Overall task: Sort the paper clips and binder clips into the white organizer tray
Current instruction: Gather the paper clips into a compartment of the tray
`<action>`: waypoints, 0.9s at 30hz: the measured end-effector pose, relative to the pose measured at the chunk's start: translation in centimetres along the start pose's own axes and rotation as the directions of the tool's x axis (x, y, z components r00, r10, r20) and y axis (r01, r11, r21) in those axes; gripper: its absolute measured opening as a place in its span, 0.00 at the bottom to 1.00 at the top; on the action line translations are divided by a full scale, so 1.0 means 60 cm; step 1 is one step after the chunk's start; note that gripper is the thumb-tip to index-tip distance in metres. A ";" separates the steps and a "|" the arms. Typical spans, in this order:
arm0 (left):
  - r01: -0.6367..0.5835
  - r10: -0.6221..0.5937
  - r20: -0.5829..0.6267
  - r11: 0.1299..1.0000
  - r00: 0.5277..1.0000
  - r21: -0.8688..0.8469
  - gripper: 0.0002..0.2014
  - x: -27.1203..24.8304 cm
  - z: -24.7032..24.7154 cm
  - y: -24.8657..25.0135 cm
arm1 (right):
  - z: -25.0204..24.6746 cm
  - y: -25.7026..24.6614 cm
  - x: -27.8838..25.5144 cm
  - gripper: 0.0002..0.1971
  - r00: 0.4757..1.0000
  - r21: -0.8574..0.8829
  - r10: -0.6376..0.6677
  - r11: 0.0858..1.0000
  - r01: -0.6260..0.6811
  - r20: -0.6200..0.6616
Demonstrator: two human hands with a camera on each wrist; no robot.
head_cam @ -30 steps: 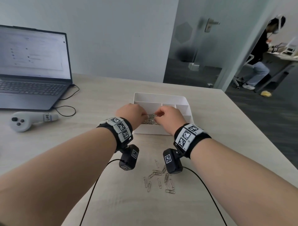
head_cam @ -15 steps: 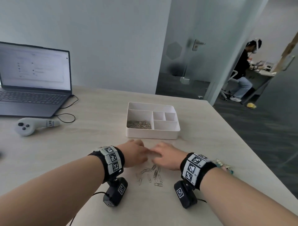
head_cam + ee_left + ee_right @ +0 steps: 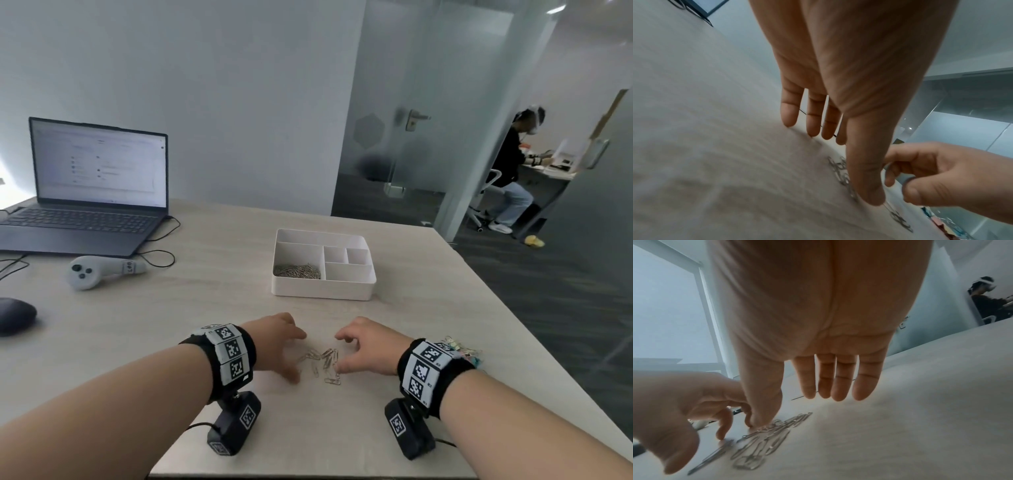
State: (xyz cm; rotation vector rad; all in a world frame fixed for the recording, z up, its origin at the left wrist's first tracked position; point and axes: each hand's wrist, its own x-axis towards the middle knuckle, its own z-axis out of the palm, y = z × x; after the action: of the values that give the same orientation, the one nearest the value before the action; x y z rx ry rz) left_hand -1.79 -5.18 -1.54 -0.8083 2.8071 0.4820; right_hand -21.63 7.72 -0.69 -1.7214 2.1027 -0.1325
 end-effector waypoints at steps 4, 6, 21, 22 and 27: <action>0.027 -0.026 -0.004 0.999 1.000 0.018 0.37 0.002 -0.001 -0.006 | 0.006 -0.003 -0.001 0.44 0.996 -0.098 0.076 0.993 -0.071 0.044; 0.024 -0.024 -0.009 0.999 1.000 0.027 0.34 0.006 0.000 0.004 | 0.012 -0.012 0.005 0.43 0.996 -0.108 0.079 0.991 -0.075 0.035; 0.009 -0.009 0.001 1.000 1.000 0.009 0.30 0.019 0.010 0.038 | 0.019 -0.049 0.003 0.32 0.999 -0.071 -0.008 0.997 0.010 0.035; -0.003 0.003 0.000 0.999 1.000 0.033 0.28 0.020 0.011 0.042 | 0.021 -0.053 0.003 0.31 0.999 -0.079 -0.012 0.997 0.015 0.033; 0.012 -0.011 -0.019 0.999 1.000 0.039 0.19 0.021 0.007 0.055 | 0.028 -0.065 0.006 0.18 1.000 -0.098 -0.009 0.995 0.008 -0.019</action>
State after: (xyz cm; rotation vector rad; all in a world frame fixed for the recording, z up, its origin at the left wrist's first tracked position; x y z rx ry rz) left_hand -4.61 -3.00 -1.38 -0.8243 2.8181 0.4184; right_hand -17.46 6.77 -1.04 -1.7918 2.1486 -0.0493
